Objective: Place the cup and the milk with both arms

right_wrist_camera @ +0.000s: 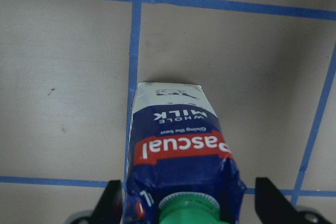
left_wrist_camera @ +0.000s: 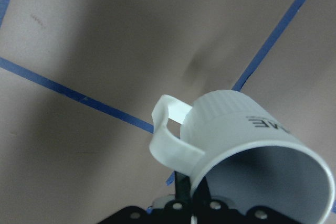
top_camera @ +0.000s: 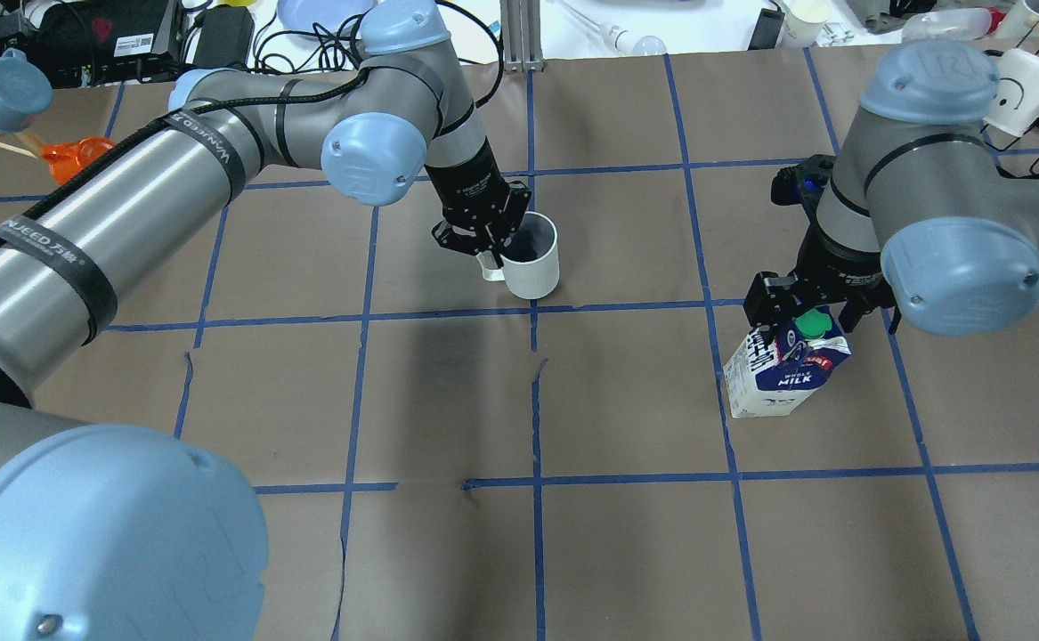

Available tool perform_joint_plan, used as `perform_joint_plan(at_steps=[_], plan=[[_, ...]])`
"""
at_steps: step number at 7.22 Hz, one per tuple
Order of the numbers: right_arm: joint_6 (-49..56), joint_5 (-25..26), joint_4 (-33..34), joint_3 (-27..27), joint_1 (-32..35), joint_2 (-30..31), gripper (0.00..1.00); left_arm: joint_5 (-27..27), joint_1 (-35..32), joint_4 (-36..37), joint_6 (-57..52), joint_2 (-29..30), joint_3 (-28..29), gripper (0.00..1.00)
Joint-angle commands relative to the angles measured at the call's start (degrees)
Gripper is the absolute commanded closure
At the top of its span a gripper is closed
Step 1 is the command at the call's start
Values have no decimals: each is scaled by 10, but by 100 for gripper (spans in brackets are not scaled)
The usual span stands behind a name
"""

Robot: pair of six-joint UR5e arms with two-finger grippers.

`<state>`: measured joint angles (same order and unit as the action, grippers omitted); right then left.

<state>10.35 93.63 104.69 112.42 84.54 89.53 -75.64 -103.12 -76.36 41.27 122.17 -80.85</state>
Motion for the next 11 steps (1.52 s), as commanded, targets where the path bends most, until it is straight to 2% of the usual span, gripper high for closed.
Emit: perform_joint_plan(at_steps=[1, 2, 4, 5, 6, 8, 9, 11], plan=[[0, 2, -1, 4, 2, 1, 70, 5, -4, 6, 5, 2, -1, 27], [-1, -1, -1, 3, 4, 2, 81, 4, -3, 6, 21, -4, 0, 2], [-8, -3, -10, -23, 9, 1, 86, -12, 6, -3, -3, -36, 12, 0], [-13, -6, -42, -70, 15, -10, 86, -45, 25, -5, -60, -54, 17, 0], [-16, -7, -66, -143, 22, -52, 85, -78, 50, -29, -121, -78, 26, 0], [-40, -50, -75, -304, 60, -178, 85, -159, 100, -94, -229, -128, 58, 0], [-78, -51, -73, -332, 100, -206, 85, -163, 124, -118, -252, -153, 59, 0], [-161, -54, -71, -320, 154, -211, 85, -161, 165, -125, -252, -186, 47, 0]])
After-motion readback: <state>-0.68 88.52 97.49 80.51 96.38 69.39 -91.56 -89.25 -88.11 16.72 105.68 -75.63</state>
